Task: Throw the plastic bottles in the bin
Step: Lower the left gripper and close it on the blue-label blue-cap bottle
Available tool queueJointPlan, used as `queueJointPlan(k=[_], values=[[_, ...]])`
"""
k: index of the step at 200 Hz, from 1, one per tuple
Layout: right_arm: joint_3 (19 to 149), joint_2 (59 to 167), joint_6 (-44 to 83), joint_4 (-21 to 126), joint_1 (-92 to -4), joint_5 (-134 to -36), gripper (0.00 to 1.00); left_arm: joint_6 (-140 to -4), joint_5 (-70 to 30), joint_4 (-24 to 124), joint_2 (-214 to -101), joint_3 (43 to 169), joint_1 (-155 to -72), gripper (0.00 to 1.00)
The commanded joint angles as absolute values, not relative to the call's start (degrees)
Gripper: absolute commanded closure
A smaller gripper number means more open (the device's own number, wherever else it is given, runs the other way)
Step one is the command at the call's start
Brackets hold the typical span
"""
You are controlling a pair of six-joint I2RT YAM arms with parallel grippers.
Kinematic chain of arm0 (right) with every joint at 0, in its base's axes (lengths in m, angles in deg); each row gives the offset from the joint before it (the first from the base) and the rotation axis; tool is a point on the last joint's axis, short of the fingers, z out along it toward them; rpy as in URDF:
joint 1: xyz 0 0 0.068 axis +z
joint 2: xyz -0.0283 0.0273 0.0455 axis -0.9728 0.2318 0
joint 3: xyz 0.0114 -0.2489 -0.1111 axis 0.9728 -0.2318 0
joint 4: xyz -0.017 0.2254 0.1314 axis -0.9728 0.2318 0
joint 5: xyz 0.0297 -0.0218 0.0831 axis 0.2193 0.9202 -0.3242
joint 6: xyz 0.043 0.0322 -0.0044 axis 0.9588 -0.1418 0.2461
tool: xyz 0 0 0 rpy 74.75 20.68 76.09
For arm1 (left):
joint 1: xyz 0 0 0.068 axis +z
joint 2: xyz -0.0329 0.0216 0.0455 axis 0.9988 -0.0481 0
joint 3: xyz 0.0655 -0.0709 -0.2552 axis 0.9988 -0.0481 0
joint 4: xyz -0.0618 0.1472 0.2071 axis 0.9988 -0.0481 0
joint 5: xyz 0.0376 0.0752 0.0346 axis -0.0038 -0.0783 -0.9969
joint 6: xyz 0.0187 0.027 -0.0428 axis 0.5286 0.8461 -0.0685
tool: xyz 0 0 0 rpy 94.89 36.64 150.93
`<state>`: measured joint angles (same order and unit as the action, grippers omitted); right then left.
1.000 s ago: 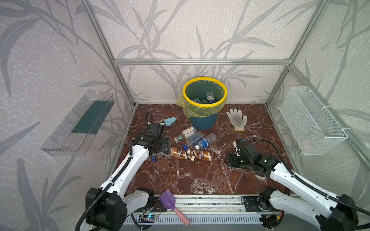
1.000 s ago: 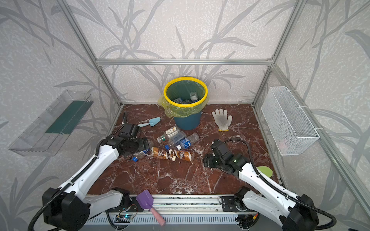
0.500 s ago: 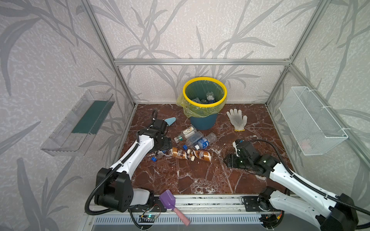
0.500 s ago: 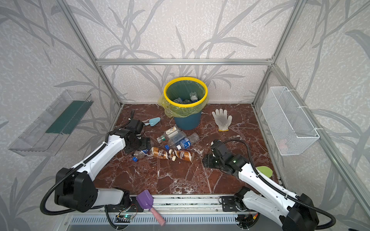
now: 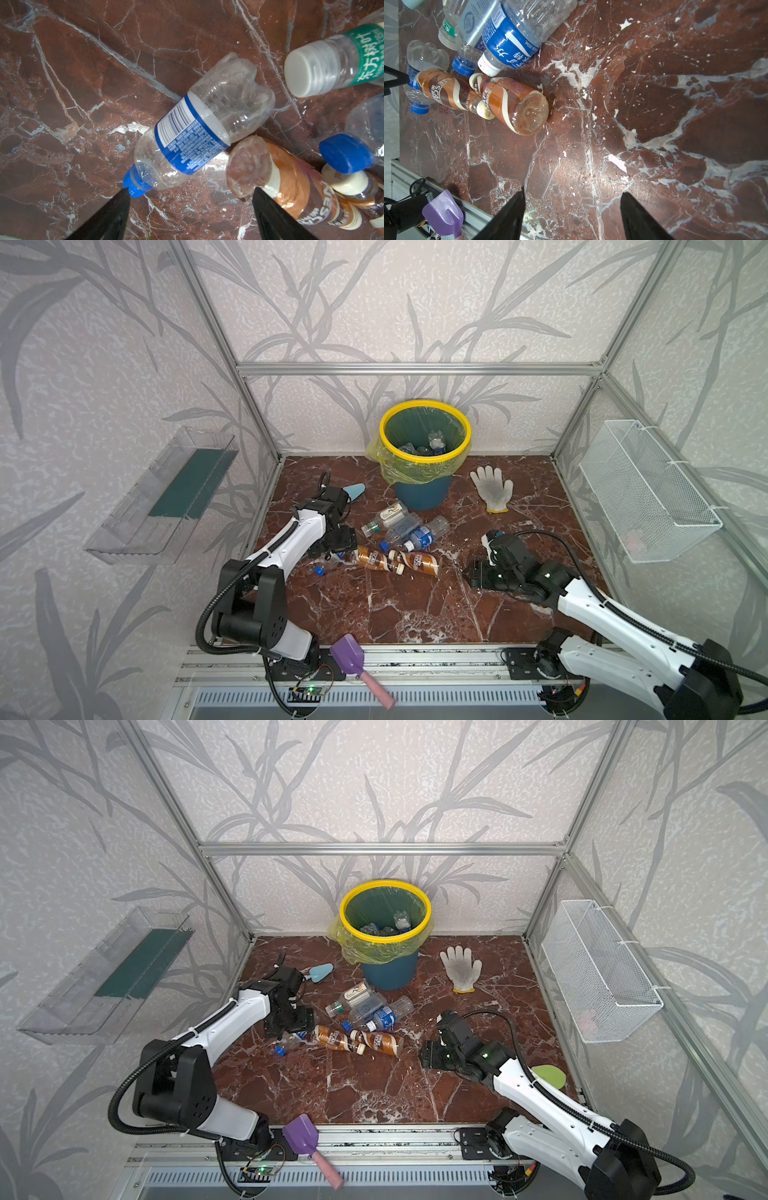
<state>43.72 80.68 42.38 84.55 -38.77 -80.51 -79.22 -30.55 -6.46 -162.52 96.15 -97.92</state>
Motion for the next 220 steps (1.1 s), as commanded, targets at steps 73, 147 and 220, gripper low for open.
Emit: queueJointPlan(k=[73,147,220], values=[[42.74,80.09,42.69,84.39,-38.58,-81.01,0.29,-77.86,-30.10,-8.71,-169.75,101.07,-96.08,0.18],[42.84,80.68,42.87,83.79,-38.49,-81.07,0.30,-78.53,-26.99,-7.52,-173.11,101.18,-94.11,0.24],[42.58,81.40,42.64,82.81,-38.51,-81.51,0.30,-78.87,-26.74,-7.78,-177.26,104.92,-93.68,0.21]])
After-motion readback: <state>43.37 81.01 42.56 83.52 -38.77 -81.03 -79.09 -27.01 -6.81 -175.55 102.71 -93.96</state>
